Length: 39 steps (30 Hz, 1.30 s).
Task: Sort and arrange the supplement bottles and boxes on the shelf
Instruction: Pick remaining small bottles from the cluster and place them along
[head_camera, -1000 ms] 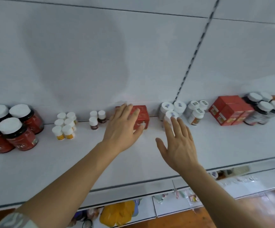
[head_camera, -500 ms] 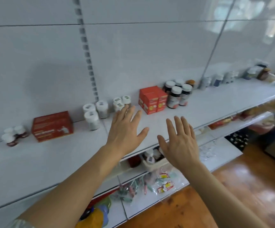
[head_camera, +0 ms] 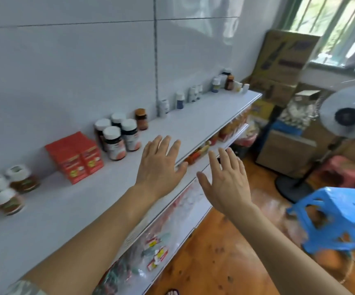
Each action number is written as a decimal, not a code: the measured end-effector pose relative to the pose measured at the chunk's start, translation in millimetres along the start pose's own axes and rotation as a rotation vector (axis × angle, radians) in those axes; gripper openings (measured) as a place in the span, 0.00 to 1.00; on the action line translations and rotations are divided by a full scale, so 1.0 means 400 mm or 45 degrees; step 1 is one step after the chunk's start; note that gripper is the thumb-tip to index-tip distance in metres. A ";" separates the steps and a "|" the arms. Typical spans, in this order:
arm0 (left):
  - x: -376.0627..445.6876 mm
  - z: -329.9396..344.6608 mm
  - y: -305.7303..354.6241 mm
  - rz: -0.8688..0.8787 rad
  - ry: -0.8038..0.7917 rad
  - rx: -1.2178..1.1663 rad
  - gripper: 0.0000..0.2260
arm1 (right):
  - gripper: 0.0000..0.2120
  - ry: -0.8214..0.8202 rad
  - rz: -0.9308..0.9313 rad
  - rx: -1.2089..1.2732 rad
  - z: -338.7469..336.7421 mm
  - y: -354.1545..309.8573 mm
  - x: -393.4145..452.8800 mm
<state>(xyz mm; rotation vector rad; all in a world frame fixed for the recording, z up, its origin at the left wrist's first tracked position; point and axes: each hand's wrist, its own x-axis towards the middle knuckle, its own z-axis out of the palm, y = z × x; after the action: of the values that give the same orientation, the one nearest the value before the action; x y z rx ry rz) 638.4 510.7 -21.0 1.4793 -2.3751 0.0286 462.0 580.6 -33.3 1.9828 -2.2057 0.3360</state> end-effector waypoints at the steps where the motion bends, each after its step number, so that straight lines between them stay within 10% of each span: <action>1: 0.052 0.018 0.019 0.024 0.006 -0.017 0.29 | 0.34 -0.006 0.018 -0.017 0.001 0.034 0.031; 16: 0.679 0.254 0.282 0.219 -0.040 -0.101 0.27 | 0.33 0.045 0.273 -0.029 0.077 0.510 0.431; 39: 1.464 0.628 0.535 -0.127 -0.001 -0.092 0.26 | 0.30 -0.033 -0.116 0.060 0.289 1.147 1.230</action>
<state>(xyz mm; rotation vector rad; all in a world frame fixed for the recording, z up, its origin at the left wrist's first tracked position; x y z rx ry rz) 148.5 51.4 -49.7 1.5614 -2.2747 -0.0804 -44.4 122.7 -43.1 2.1153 -2.1334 0.3554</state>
